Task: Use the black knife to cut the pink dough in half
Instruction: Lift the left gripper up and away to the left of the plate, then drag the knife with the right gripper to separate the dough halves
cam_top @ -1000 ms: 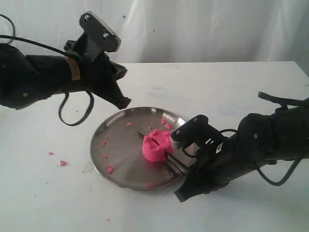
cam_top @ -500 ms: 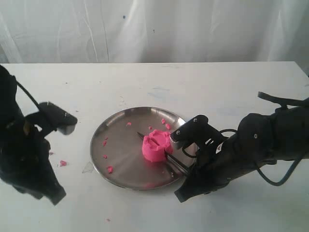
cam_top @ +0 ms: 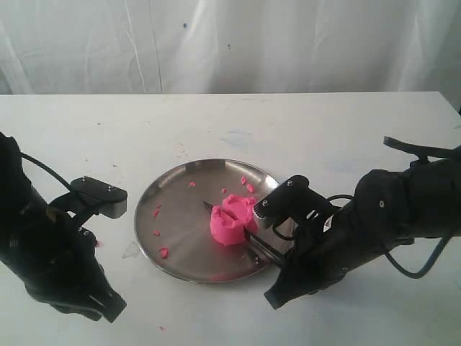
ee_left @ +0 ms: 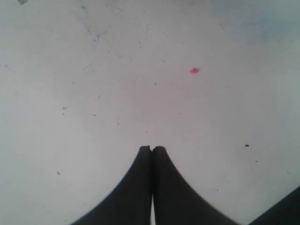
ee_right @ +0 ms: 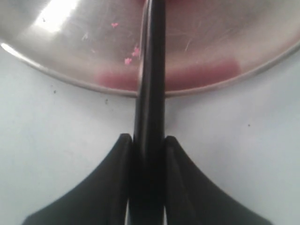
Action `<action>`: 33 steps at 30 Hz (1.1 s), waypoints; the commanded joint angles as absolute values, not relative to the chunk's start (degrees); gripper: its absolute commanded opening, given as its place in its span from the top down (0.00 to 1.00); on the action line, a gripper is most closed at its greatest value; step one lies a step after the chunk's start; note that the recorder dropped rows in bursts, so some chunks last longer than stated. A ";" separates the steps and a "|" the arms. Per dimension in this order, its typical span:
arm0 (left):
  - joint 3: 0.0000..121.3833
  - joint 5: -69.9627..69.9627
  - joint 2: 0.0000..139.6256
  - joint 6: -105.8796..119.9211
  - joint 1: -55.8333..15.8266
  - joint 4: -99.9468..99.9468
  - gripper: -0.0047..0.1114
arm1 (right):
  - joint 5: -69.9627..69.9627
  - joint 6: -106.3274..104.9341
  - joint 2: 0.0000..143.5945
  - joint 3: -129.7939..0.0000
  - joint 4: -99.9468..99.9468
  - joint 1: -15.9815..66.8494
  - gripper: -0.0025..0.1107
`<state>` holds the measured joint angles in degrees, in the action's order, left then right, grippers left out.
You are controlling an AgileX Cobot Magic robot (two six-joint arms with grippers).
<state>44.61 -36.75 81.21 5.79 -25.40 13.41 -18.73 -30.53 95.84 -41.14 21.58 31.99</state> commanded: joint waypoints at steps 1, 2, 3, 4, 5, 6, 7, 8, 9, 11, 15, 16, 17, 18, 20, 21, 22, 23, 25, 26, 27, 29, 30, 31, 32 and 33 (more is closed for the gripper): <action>44.16 -37.26 80.67 6.87 -25.31 16.09 0.96 | -25.68 -31.19 95.96 -41.26 20.33 31.92 0.98; 44.16 -37.12 80.67 6.87 -25.31 16.22 0.96 | -26.23 -31.19 95.96 -41.26 20.33 31.92 0.98; 44.16 -37.12 80.67 6.87 -25.31 16.22 0.96 | -26.51 -31.19 95.96 -41.26 20.33 31.92 0.98; 44.16 -37.01 80.67 6.87 -25.31 16.22 0.96 | -26.59 -31.19 95.96 -41.26 20.33 31.92 0.98; 44.16 -36.90 80.67 6.87 -25.31 16.22 0.96 | -26.59 -31.19 95.96 -41.26 20.33 31.92 0.98; 44.16 -36.90 80.67 6.87 -25.31 16.22 0.96 | -26.59 -31.19 95.96 -41.26 20.33 31.92 0.98; 44.16 -36.90 80.67 6.87 -25.31 16.22 0.96 | -26.59 -31.19 95.96 -41.26 20.33 31.92 0.98; 44.16 -36.90 80.67 6.87 -25.31 16.22 0.96 | -26.59 -31.19 95.96 -41.26 20.33 31.92 0.98; 44.16 -36.68 80.67 6.87 -25.31 16.34 0.96 | -26.59 -31.19 95.96 -41.26 20.33 31.92 0.98; 44.16 -35.04 80.67 6.87 -25.31 16.34 0.96 | -26.35 -31.19 95.96 -41.26 20.33 31.92 0.98; 44.16 -27.87 80.67 11.86 -25.31 14.94 0.96 | -25.42 -30.94 95.96 -42.02 20.73 31.92 0.98; 44.16 -25.62 80.67 14.30 -25.31 14.32 0.96 | -25.54 -30.09 95.96 -42.52 20.73 31.92 0.98; 44.16 -23.43 80.67 16.30 -25.31 14.19 0.96 | -25.66 -29.24 95.96 -42.77 20.87 31.92 0.98; 44.16 -21.94 80.67 17.16 -25.31 14.19 0.96 | -25.77 -28.01 95.96 -43.22 20.86 31.92 0.98; 44.16 -19.06 80.67 17.28 -25.31 14.31 0.96 | -27.13 -26.75 95.96 -43.85 20.86 31.92 0.98; 44.16 -18.66 80.67 17.28 -25.31 14.92 0.96 | -27.87 -26.76 95.96 -44.09 20.86 31.92 0.98; 44.16 -18.42 80.67 17.28 -25.31 15.58 0.96 | -28.35 -26.76 95.96 -44.19 20.86 31.92 0.98; 44.16 -18.43 80.67 17.28 -25.31 16.12 0.96 | -28.41 -26.76 95.96 -44.19 20.86 31.92 0.98; 44.16 -18.43 80.67 16.81 -25.31 16.39 0.96 | -28.60 -26.76 95.96 -44.19 20.86 31.92 0.98; 44.16 -18.27 80.67 16.53 -25.31 16.39 0.96 | -28.60 -26.76 95.96 -44.19 20.86 31.92 0.98; 44.16 -18.03 80.67 16.53 -25.31 16.39 0.96 | -28.47 -26.76 95.96 -44.19 20.86 31.92 0.98; 44.16 -17.43 80.67 16.53 -25.31 16.39 0.96 | -27.91 -26.76 95.96 -44.19 20.86 31.92 0.98; 44.16 -17.19 80.67 16.53 -25.31 16.39 0.96 | -27.78 -26.76 95.96 -44.19 20.86 31.92 0.98; 44.16 -17.07 80.67 16.53 -25.31 16.39 0.96 | -27.78 -26.76 95.96 -44.19 20.86 31.92 0.98; 44.16 -17.07 80.67 16.53 -25.31 16.39 0.96 | -27.78 -26.76 95.96 -44.19 20.86 31.92 0.98; 44.16 -17.07 80.67 16.53 -25.31 16.39 0.96 | -27.78 -26.76 95.96 -44.19 20.86 31.92 0.98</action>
